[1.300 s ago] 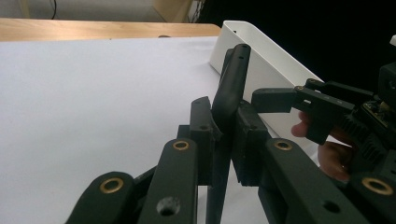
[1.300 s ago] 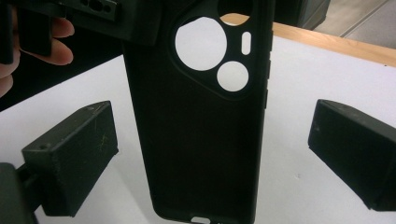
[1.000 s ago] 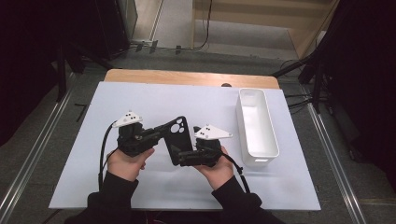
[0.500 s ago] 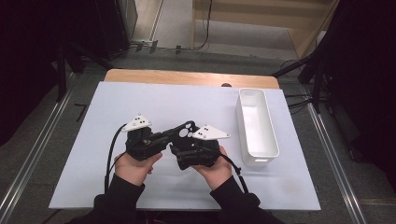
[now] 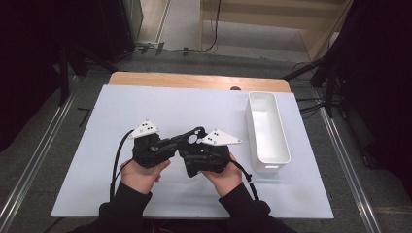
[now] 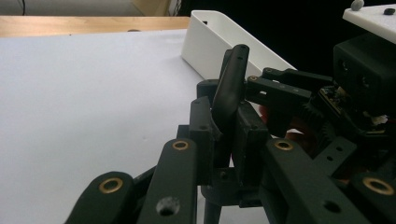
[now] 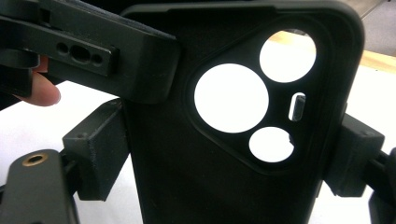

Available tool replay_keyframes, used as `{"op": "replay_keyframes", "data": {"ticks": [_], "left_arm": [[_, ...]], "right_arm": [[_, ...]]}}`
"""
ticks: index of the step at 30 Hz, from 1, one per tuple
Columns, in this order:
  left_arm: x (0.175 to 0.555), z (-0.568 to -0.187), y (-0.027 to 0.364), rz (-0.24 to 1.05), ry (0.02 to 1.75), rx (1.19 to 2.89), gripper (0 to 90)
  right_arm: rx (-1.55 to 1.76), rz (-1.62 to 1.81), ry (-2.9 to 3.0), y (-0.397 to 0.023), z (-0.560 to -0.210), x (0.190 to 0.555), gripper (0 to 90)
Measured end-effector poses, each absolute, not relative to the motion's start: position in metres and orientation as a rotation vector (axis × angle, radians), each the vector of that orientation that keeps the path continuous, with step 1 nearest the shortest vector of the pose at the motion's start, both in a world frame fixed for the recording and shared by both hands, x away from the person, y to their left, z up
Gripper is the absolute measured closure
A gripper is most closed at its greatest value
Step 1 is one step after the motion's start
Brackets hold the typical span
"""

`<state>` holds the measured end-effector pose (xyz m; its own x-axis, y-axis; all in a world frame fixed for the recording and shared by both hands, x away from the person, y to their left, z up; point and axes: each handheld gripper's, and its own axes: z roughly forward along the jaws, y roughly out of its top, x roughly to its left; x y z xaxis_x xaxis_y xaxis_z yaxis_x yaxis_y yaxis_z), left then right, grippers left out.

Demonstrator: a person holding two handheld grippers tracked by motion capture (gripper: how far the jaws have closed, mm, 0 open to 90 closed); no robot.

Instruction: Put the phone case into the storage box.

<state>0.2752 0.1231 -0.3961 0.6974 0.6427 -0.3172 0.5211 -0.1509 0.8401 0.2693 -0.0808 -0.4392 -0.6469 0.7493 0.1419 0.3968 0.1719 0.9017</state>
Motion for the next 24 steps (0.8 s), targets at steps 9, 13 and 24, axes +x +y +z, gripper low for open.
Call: {"op": "replay_keyframes", "data": {"ticks": [9, 13, 24], "left_arm": [[0.273, -0.394, 0.125, 0.171, 0.893, 1.795, 66.0], [0.274, -0.394, 0.126, 0.167, 0.893, 1.783, 57.7], [0.273, -0.393, 0.128, 0.185, 0.863, 1.779, 49.4]], "right_arm": [[1.079, 1.467, 2.131, -0.082, -0.438, 0.270, 13.6], [1.077, 1.477, 2.125, -0.083, -0.438, 0.270, 13.6], [1.109, 1.470, 2.109, -0.092, -0.438, 0.276, 13.7]]}}
